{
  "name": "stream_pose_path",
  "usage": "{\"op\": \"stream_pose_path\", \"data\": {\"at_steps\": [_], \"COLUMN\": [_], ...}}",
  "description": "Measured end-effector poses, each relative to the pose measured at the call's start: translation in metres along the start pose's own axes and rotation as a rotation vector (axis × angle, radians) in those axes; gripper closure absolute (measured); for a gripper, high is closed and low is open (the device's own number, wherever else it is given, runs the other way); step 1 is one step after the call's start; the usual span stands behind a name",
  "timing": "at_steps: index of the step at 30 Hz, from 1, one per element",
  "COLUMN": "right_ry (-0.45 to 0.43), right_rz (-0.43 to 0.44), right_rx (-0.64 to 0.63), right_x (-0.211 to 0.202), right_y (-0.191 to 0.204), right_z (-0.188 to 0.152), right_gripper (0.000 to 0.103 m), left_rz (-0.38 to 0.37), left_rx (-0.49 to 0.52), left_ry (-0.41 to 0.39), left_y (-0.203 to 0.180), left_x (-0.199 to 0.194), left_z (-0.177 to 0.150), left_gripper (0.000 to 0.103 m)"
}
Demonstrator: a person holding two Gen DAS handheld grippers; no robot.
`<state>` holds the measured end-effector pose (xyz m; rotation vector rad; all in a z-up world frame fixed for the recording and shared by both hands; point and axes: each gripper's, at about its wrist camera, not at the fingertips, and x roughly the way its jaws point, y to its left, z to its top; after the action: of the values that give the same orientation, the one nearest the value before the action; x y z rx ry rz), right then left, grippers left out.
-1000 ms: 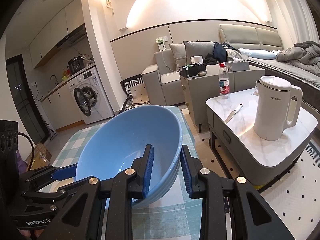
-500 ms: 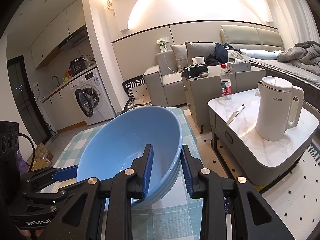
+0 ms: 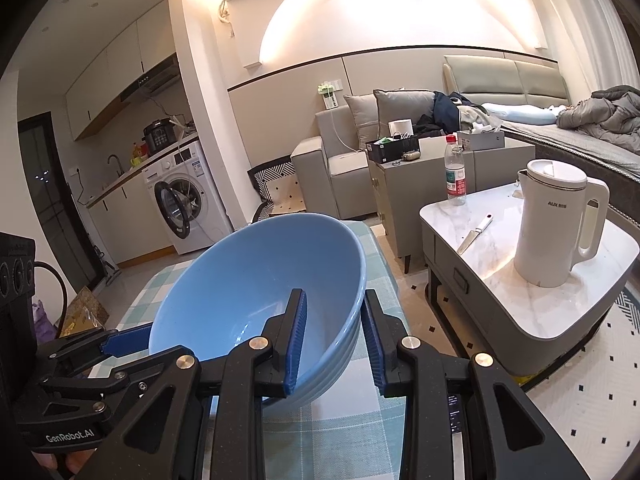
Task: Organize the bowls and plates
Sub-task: 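Carry the held light blue bowl with both tools over the stacked blue bowls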
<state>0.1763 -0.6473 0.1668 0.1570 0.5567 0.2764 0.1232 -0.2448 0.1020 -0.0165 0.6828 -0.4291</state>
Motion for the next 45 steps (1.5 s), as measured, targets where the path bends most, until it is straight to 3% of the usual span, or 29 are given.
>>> {"op": "stream_pose_path", "data": {"at_steps": [45], "right_ry": [-0.018], "right_rz": [0.137], "right_rx": [-0.065], "right_x": [0.049], "right_y": [0.070], "right_z": [-0.024], "right_gripper": [0.071], "left_rz": [0.145], "left_rx": [-0.046], "left_ry": [-0.049], "left_y": [0.070], "left_x": [-0.014], "left_z": [-0.015], "left_gripper": [0.048]}}
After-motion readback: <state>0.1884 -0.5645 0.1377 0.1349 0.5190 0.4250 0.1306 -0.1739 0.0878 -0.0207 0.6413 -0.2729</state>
